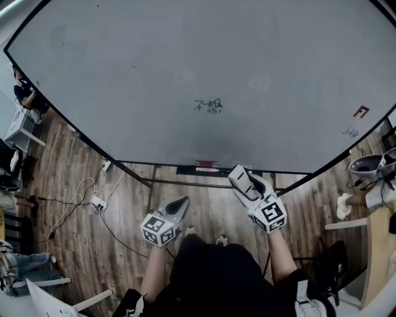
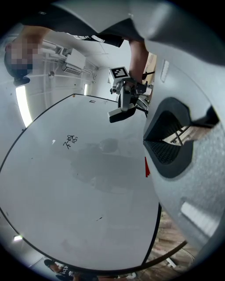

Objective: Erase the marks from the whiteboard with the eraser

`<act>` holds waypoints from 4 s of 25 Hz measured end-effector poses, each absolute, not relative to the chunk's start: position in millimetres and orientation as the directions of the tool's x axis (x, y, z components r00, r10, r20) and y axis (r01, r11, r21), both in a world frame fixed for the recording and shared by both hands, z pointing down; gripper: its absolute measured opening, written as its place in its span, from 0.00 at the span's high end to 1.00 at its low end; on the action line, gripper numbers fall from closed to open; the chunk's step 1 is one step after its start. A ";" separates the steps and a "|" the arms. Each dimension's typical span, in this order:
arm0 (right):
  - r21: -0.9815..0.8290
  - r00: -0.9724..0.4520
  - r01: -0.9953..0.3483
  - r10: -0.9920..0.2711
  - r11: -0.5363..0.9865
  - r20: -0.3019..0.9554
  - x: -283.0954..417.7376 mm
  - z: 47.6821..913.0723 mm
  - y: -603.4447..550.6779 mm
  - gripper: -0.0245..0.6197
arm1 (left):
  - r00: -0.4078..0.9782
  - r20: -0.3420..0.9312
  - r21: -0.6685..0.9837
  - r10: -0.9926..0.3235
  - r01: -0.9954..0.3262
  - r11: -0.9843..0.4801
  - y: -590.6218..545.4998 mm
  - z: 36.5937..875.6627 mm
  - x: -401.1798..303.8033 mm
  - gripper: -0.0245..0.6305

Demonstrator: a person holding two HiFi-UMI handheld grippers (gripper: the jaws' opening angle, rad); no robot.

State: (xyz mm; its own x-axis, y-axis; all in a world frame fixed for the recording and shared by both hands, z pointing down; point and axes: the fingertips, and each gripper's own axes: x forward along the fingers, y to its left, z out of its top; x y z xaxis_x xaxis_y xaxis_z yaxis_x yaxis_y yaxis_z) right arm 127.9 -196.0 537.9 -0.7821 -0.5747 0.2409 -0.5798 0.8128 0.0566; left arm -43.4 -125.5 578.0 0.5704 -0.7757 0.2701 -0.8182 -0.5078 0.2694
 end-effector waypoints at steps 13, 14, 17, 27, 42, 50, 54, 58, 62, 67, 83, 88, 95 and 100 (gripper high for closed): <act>0.132 -0.720 -0.685 -0.694 0.716 0.028 90.5 418.9 -251.3 0.56 | 0.632 0.254 0.243 -0.732 -0.774 -0.584 -189.9 562.9 -92.1 0.95; 0.148 -0.714 -0.692 -0.700 0.707 0.011 87.8 406.8 -253.2 0.56 | 0.638 0.254 0.247 -0.727 -0.770 -0.589 -193.0 564.1 -94.7 0.95; 0.199 -0.693 -0.712 -0.720 0.673 -0.043 82.5 373.4 -260.8 0.56 | 0.652 0.264 0.257 -0.710 -0.758 -0.600 -200.0 570.5 -101.9 0.95; 0.393 -0.528 -0.812 -0.830 0.432 -0.180 78.9 319.1 -288.1 0.56 | 0.697 0.264 0.260 -0.667 -0.717 -0.646 -223.9 574.3 -116.9 0.95; 0.578 -0.411 -0.769 -0.904 0.273 -0.120 66.2 330.1 -314.7 0.56 | 0.729 0.272 0.259 -0.628 -0.684 -0.682 -251.1 578.5 -129.0 0.95; 0.595 -0.365 -0.776 -0.918 0.210 -0.152 60.0 331.0 -318.3 0.56 | 0.724 0.283 0.253 -0.629 -0.689 -0.680 -258.5 582.4 -140.0 0.95; 0.601 -0.360 -0.774 -0.920 0.201 -0.157 54.1 333.0 -319.9 0.56 | 0.736 0.281 0.257 -0.617 -0.676 -0.690 -263.2 584.0 -136.4 0.95; 0.626 -0.368 -0.755 -0.917 0.196 -0.157 39.5 336.6 -319.0 0.56 | 0.752 0.276 0.257 -0.599 -0.658 -0.707 -263.5 584.0 -132.5 0.95; 0.642 -0.370 -0.744 -0.915 0.188 -0.161 27.2 338.3 -318.2 0.57 | 0.755 0.275 0.256 -0.595 -0.654 -0.712 -264.6 583.8 -136.4 0.95; 0.639 -0.379 -0.742 -0.913 0.202 -0.152 10.8 345.0 -318.4 0.57 | 0.754 0.277 0.254 -0.595 -0.655 -0.712 -266.6 585.3 -145.0 0.95; 0.719 -0.572 -0.589 -0.819 0.368 -0.049 -109.2 382.1 -303.1 0.56 | 0.717 0.278 0.257 -0.639 -0.697 -0.670 -258.0 587.8 -183.9 0.95; 0.724 -0.605 -0.560 -0.796 0.402 -0.026 -131.2 389.7 -300.5 0.56 | 0.696 0.278 0.256 -0.662 -0.718 -0.647 -256.0 587.1 -198.9 0.95; 0.702 -0.612 -0.577 -0.790 0.417 -0.034 -123.1 384.9 -301.4 0.57 | 0.692 0.276 0.258 -0.667 -0.722 -0.642 -258.0 586.4 -199.3 0.95; 0.701 -0.576 -0.602 -0.816 0.382 -0.050 -96.7 377.4 -304.0 0.57 | 0.711 0.273 0.257 -0.648 -0.703 -0.663 -258.8 584.3 -183.9 0.95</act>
